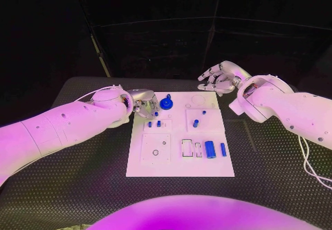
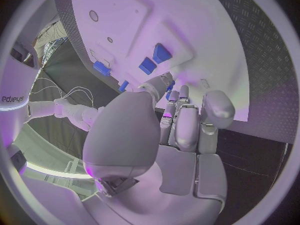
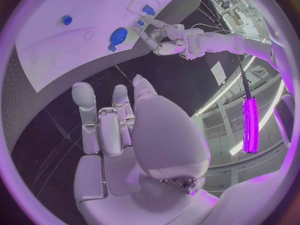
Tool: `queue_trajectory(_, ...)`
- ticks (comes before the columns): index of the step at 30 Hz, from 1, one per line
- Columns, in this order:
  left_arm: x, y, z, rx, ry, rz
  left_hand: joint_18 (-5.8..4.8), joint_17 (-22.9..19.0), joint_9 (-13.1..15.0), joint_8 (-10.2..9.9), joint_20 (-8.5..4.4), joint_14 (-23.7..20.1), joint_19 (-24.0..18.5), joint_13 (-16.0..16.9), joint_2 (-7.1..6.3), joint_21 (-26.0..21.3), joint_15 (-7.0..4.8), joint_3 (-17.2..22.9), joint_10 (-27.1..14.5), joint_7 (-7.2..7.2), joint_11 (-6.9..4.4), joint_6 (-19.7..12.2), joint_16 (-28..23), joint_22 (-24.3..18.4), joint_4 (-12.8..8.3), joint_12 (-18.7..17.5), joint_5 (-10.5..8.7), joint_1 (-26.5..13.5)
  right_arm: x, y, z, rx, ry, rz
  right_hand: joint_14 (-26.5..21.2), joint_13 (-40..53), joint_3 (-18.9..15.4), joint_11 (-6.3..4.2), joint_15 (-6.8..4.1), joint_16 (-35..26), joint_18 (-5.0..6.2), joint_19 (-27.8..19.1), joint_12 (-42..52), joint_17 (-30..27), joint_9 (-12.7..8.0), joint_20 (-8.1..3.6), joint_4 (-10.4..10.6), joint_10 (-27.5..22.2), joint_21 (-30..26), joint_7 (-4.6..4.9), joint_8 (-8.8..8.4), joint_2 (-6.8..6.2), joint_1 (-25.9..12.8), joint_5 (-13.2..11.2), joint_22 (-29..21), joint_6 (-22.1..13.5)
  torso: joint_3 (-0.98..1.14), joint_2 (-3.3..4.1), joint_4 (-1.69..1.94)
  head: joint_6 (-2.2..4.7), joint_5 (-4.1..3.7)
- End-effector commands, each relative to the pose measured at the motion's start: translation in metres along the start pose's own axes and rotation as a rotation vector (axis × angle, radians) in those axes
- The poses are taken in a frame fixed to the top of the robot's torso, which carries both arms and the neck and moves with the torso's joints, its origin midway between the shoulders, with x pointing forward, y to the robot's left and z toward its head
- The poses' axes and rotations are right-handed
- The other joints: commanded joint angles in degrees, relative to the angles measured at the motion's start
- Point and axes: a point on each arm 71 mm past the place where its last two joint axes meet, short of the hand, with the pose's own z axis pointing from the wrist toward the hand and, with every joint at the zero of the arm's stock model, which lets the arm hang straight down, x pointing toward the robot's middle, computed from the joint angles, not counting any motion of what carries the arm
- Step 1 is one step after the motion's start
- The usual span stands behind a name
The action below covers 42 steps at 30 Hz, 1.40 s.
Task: Assemble the parts on the task board
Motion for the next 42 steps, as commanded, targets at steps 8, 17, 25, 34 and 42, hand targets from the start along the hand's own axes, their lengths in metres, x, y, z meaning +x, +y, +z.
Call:
queue_trajectory(8,-0.017,0.02,-0.016,-0.035,-0.087,-0.189,-0.15,-0.71,0.11,0.11,0.68,0.73,-0.4,0.01,0.03,-1.46,0.77,-2.09,-2.35,0.65,0.53,-0.82,-0.24,-1.14,0.1,-0.61,-0.29,-0.63,0.004,-0.008,-0.002,-0.004,0.056,-0.235,1.46,-20.45,5.61,0.65,0.1,-3.74,1.16,-0.47,-23.66,-4.72,-0.41,0.14,0.41,0.66,-1.7,0.1,-0.89,-1.83,3.94,-2.47,-1.94,4.64,0.01,-0.06,-0.02,0.71,-0.33)
queue_trajectory(17,-0.034,0.044,-0.042,0.039,-0.249,-0.684,1.24,-4.91,0.58,1.8,0.6,-1.03,-3.71,0.75,2.06,-8.23,0.49,-2.71,1.31,2.66,0.11,3.31,-2.54,-6.97,0.71,2.44,-0.12,-0.39,0.017,-0.012,-0.013,-0.022,0.089,-0.494,1.76,-26.12,6.66,1.18,0.72,-3.65,1.22,-0.55,-29.33,-4.39,-0.59,0.28,0.41,0.96,-1.99,-0.03,-3.68,-3.85,3.52,-4.17,-2.13,4.72,0.04,0.06,-0.1,1.87,-2.79)
queue_trajectory(25,-0.03,0.043,-0.054,0.129,-0.317,-1.101,2.85,-12.96,0.54,2.83,0.16,-4.59,-8.4,1.24,2.3,-16.95,0.0,-2.35,4.4,2.22,-0.7,5.78,-7.44,-14.23,0.88,4.73,-0.13,-0.06,0.035,-0.017,-0.02,-0.017,0.138,-0.602,1.96,-29.54,6.62,1.98,1.41,-3.4,1.19,-0.56,-32.11,-4.02,-0.6,0.64,0.18,0.04,-2.13,0.46,-5.82,-5.05,2.55,-4.88,-2.15,4.2,-0.03,-0.02,0.07,2.16,-3.3)
queue_trajectory(34,-0.029,0.043,-0.057,0.144,-0.359,-1.203,3.57,-17.48,0.33,2.74,0.2,-6.72,-10.93,1.1,2.16,-21.78,0.09,-2.5,3.92,2.24,-0.61,5.88,-10.42,-18.08,1.0,4.85,-0.13,-0.05,0.052,-0.02,-0.021,-0.018,0.189,-0.627,2.0,-30.86,6.69,2.28,1.65,-3.3,1.17,-0.42,-32.87,-3.86,-0.54,0.86,-0.33,-0.31,-2.04,0.76,-6.52,-5.06,2.45,-5.14,-1.95,4.31,0.01,-0.01,-0.02,2.3,-3.32)
queue_trajectory(42,-0.03,0.041,-0.058,0.155,-0.364,-1.216,3.63,-17.85,0.3,2.72,0.22,-6.91,-11.15,1.07,2.16,-22.23,0.11,-2.5,3.81,2.26,-0.59,5.86,-10.67,-18.43,0.99,4.84,-0.12,0.0,0.059,-0.021,-0.017,-0.022,0.2,-0.627,2.07,-32.94,8.82,2.35,1.64,-3.0,1.03,0.35,-33.56,-3.46,-0.46,0.94,-1.3,0.67,-1.21,0.88,-7.23,-3.7,3.63,-6.28,-0.76,5.37,-0.03,0.06,0.05,2.26,-3.26)
